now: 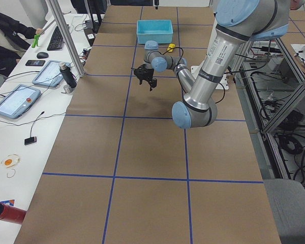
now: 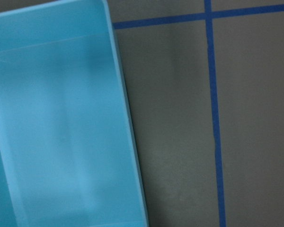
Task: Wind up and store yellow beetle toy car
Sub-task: 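Move the right gripper over the car stopped beside the blue bin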
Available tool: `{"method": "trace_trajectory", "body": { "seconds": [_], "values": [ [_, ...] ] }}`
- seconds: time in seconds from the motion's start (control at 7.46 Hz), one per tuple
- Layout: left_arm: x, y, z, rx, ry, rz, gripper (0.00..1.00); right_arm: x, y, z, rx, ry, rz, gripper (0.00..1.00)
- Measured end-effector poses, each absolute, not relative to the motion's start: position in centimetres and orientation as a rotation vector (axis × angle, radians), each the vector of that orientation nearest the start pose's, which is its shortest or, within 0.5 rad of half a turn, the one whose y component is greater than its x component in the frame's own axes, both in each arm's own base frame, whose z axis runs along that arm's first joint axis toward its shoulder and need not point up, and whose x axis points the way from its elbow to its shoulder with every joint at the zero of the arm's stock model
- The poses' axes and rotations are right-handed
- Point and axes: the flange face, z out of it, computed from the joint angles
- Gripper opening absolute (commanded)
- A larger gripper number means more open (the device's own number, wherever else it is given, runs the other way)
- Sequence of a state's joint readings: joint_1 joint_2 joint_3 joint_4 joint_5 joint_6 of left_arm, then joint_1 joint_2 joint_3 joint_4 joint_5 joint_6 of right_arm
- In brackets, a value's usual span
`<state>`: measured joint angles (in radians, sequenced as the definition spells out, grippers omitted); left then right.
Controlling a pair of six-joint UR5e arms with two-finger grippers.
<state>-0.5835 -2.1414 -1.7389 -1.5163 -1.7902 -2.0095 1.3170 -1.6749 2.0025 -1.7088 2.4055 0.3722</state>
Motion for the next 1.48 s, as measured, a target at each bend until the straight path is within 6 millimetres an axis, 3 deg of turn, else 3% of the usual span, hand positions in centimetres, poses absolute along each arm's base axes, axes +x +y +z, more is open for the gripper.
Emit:
{"method": "trace_trajectory", "body": {
  "seconds": [0.27,0.4,0.67,1.21,1.48],
  "values": [
    [48.8,-45.7,26.8,-0.141,0.732,-0.842,1.0,-9.2,-44.2,46.2,-0.11,-0.871,0.053,1.0],
    [48.7,-46.0,26.8,-0.128,0.736,-0.817,1.0,-10.1,-44.0,44.6,-0.142,-0.885,0.114,0.98],
    [48.3,-46.3,26.7,-0.101,0.746,-0.774,1.0,-10.5,-43.7,43.3,-0.227,-0.883,0.274,0.99],
    [48.3,-46.3,25.3,-0.016,0.797,-0.655,1.0,-9.7,-42.0,43.6,-0.427,-0.825,0.686,1.0],
    [48.5,-45.9,24.5,0.014,0.823,-0.599,1.0,-9.4,-40.9,42.1,-0.516,-0.816,0.869,1.0]
  ]
}}
